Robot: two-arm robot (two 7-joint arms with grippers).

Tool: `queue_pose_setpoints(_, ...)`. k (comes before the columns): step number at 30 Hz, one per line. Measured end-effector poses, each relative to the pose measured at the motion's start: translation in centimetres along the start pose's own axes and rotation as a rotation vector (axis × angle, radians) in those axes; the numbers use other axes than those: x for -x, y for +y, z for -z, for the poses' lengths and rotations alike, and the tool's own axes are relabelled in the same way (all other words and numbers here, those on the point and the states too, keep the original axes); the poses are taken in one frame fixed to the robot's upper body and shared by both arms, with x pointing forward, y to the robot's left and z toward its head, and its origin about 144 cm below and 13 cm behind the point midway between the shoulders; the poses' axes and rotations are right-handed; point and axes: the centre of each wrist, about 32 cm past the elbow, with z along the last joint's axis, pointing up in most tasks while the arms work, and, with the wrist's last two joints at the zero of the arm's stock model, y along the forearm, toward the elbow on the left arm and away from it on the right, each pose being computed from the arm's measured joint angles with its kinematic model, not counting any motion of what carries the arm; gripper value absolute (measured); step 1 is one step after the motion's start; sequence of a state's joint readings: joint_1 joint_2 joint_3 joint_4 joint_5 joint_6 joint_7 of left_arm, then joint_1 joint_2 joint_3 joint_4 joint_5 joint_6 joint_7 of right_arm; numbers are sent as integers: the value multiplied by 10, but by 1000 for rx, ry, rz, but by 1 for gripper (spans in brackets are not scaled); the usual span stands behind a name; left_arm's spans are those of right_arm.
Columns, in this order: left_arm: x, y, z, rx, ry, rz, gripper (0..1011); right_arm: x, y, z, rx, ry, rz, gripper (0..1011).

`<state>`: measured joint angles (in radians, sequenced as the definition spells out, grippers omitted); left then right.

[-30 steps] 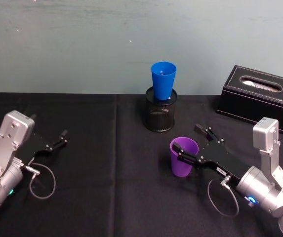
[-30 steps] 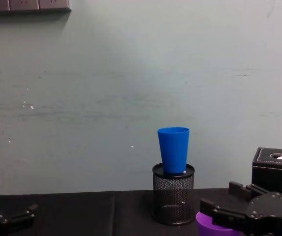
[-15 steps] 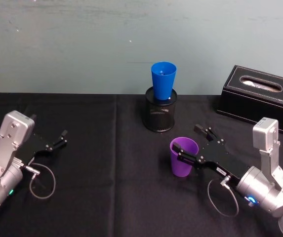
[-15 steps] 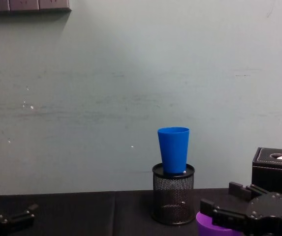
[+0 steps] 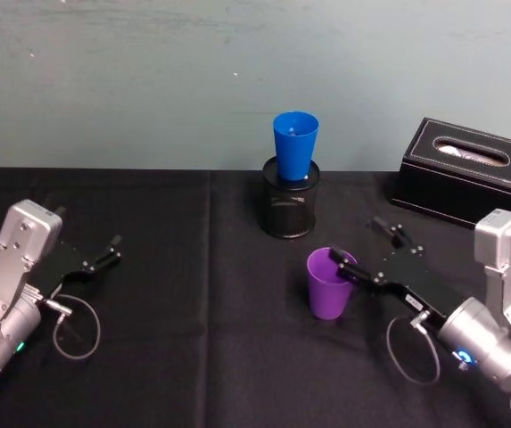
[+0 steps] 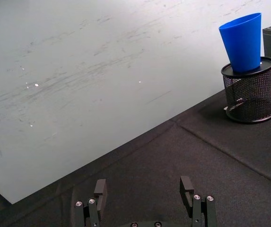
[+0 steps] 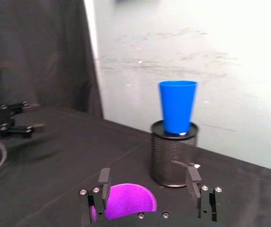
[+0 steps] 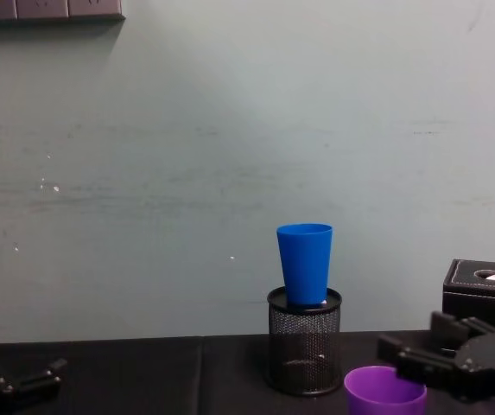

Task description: Pick up one cup with a gripper and tap it against the other cup.

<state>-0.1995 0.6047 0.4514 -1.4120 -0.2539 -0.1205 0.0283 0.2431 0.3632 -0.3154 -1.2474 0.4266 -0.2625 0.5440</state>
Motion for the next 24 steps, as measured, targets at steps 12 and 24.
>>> queue_pose_setpoints(12, 0, 0, 0, 0, 0, 0, 1012, -5, -10, 1, -3, -21, 167, 1003)
queue_pose_setpoints(24, 0, 0, 0, 0, 0, 0, 1011, -3, -14, 2, 46, -28, 312, 1003)
